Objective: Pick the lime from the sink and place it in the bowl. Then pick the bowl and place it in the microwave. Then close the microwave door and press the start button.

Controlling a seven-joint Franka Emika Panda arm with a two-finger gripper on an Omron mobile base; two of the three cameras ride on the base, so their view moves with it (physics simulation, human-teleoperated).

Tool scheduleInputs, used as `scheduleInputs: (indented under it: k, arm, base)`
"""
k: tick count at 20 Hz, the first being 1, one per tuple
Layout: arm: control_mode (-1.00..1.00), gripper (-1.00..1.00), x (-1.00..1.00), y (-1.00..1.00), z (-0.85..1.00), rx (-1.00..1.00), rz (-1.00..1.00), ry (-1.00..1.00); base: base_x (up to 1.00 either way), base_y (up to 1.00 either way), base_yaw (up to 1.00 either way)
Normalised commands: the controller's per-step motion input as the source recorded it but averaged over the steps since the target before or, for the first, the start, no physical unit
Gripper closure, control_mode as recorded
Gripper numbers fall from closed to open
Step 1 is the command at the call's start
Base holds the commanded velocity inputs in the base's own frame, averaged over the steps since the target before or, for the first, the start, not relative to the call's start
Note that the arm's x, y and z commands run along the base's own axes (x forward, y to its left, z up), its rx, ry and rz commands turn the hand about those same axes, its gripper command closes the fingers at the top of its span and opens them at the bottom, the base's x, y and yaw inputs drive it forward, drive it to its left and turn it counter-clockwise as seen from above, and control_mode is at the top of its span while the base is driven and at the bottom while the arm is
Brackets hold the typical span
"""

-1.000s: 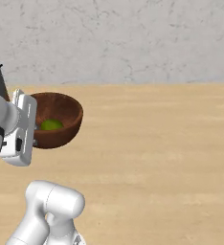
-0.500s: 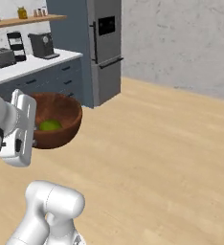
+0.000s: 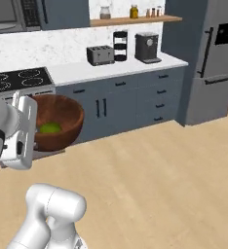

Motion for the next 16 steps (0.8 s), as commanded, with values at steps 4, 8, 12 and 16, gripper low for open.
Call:
scheduleInputs:
  k: [4,8,12,16]
  arm:
    - [1.0,1.0,0.0,0.0,0.0,0.0,0.0,0.0]
    - [1.0,1.0,0.0,0.0,0.0,0.0,0.0,0.0]
    - [1.0,1.0,0.0,0.0,0.0,0.0,0.0,0.0]
    - [1.0,1.0,0.0,0.0,0.0,0.0,0.0,0.0]
  base:
    - [1.0,-0.11,0.68]
    - [1.0,0.0,0.3]
    - [1.0,-0.07,0.42]
    - [1.0,-0.1,0.67]
